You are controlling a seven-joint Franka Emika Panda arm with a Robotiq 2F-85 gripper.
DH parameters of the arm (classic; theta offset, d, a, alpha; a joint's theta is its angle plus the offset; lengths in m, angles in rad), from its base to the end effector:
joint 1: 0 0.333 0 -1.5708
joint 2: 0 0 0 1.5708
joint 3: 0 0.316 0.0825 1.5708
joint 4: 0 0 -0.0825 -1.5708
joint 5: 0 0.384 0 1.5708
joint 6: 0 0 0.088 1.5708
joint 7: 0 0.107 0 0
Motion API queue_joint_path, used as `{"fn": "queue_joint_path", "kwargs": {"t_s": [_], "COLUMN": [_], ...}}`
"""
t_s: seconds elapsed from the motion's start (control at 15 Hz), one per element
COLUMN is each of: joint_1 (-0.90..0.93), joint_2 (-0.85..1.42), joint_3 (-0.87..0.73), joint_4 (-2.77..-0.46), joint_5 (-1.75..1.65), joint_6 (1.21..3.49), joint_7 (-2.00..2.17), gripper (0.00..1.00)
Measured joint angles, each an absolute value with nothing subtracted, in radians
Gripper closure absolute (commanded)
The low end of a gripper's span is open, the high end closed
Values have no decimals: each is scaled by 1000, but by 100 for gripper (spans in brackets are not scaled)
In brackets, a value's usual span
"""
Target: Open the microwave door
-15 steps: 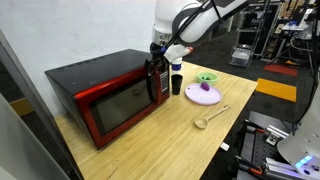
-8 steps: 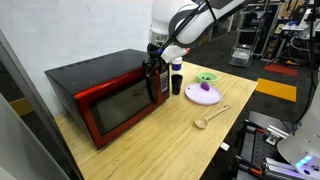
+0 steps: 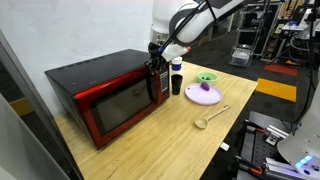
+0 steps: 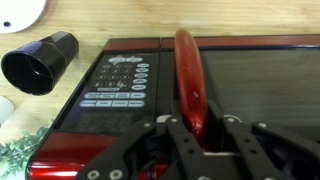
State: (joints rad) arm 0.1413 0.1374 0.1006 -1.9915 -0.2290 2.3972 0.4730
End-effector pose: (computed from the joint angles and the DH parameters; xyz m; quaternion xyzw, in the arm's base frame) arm 0.5908 0.1421 0.4221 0.9868 -0.0425 0.1537 0.0294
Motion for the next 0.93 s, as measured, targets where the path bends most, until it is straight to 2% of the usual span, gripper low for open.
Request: {"fn": "queue_joint_path", "kwargs": {"t_s": [0.07, 0.67, 0.93], "joint_1": [141, 146, 167], "joint_2": [137, 126, 62], "joint_3": [99, 98, 103], "joint_4": [-1992, -2005, -2079], "joint_5": [-227, -239, -268], "joint_6": [2395, 2400, 2393], "joint_7": [473, 497, 587], "gripper": [94, 94, 94]}}
